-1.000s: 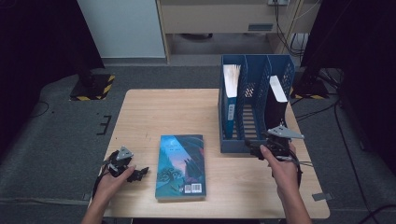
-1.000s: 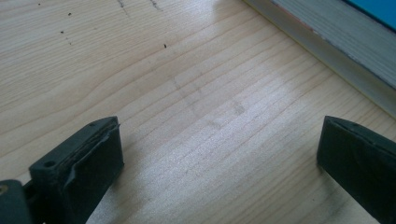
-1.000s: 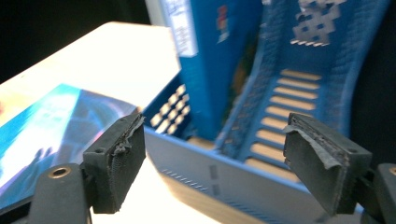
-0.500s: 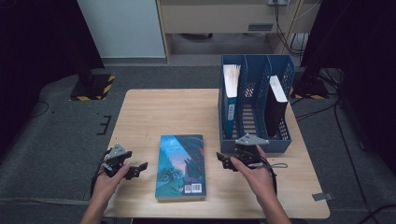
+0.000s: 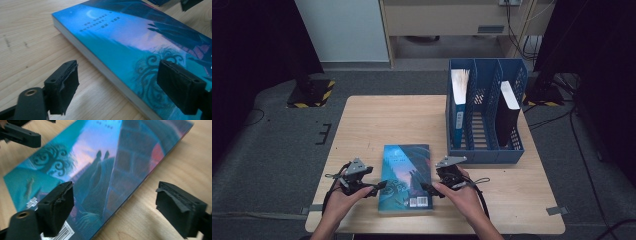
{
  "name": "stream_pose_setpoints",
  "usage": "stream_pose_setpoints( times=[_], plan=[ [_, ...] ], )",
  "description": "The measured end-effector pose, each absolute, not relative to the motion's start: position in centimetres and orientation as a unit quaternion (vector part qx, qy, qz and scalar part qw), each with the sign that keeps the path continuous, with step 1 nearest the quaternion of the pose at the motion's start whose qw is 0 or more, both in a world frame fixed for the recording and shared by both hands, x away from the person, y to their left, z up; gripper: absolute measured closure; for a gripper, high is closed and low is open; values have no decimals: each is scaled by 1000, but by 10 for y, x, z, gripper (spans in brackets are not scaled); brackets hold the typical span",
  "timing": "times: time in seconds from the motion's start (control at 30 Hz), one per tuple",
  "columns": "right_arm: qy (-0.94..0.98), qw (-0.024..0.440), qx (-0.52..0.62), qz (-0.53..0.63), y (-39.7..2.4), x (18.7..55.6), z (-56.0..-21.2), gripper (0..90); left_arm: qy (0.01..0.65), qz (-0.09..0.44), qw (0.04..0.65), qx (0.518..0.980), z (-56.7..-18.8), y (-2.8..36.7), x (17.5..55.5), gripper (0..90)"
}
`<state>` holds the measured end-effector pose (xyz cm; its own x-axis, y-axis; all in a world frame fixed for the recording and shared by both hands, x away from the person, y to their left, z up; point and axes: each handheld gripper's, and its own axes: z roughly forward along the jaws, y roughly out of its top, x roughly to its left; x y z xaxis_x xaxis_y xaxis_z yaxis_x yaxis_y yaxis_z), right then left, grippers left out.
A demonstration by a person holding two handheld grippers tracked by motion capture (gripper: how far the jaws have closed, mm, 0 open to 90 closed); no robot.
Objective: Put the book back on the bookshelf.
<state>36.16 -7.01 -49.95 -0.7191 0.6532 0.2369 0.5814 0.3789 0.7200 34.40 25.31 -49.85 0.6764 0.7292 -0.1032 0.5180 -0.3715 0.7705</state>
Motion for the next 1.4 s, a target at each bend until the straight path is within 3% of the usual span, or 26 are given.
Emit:
stream_pose_setpoints(
  times=[0.13,0.47,0.9,1.03,1.4],
  plan=[
    [830,27,377,409,-67,363,-509,184,368,122,408,827,-500,243,344,241],
    [837,-3,371,402,-60,361,-517,187,368,116,398,833,-505,240,346,260],
    [851,-21,341,398,-45,346,-515,211,383,128,399,823,-508,250,356,214],
    [855,-25,333,398,-43,346,-515,201,392,118,405,818,-511,254,360,170],
    [845,-45,347,404,-44,354,-523,101,403,80,412,813,-514,258,365,198]
  ],
)
